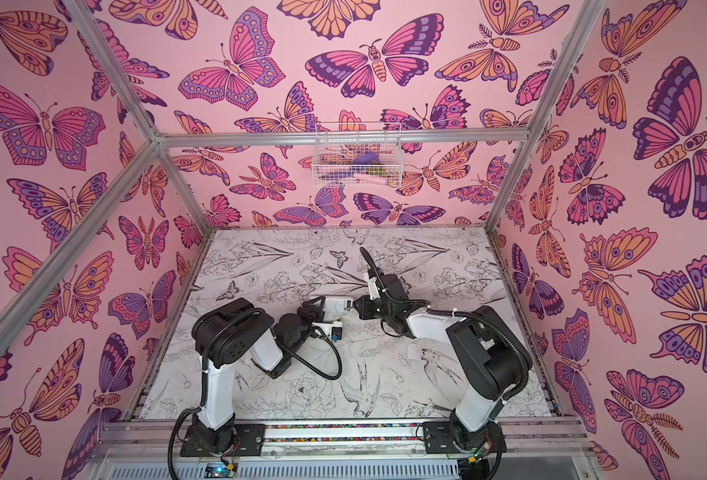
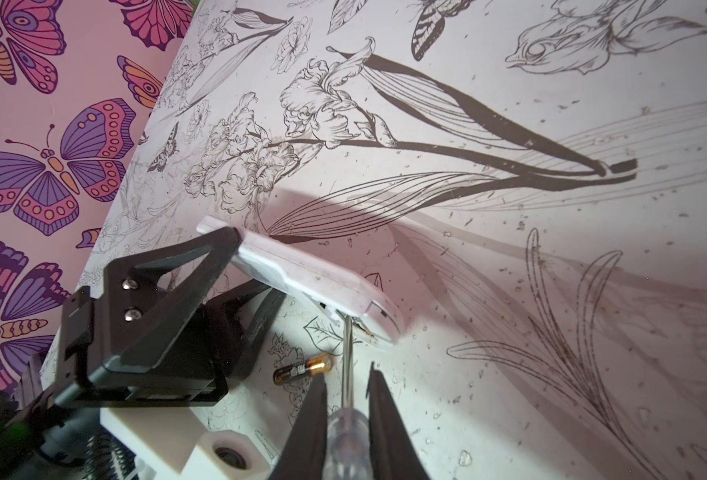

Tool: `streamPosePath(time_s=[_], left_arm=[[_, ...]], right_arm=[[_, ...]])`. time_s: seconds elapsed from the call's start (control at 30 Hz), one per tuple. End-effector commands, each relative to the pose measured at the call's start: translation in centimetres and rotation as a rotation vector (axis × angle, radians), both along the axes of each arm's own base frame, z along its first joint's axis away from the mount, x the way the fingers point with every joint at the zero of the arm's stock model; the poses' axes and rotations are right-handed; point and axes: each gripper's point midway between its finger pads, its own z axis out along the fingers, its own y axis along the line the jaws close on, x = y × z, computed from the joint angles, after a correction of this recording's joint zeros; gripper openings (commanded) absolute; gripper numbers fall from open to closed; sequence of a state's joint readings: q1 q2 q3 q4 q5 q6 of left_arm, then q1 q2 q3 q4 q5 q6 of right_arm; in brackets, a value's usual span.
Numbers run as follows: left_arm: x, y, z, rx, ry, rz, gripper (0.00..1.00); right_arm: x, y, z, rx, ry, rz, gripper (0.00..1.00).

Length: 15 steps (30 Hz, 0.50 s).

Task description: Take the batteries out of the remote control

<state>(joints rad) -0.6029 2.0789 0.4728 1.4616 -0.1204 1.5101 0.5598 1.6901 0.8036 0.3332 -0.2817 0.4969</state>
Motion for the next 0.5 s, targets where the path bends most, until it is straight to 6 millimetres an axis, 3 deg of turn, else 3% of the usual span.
streamPosePath(time_s=[0.0,0.17,0.47], left_arm=[[-1.7,0.7,-4.7,0.115,0.13,-0.021,0.06],[-1.4,0.7,-4.5,0.109,0.117,-0.009,0.06],[0.1,0.3,-1.6,-0.008,0.151,0.041,0.07]], right_arm=[[0.1,1.3,2.2,0.041,-0.043,0.052,0.0],[-0.8,0.2,1.7,-0.005,-0.02,0.033,0.0],[-3.7,-2.2,4.8,0.027,-0.057,0.0,0.0]])
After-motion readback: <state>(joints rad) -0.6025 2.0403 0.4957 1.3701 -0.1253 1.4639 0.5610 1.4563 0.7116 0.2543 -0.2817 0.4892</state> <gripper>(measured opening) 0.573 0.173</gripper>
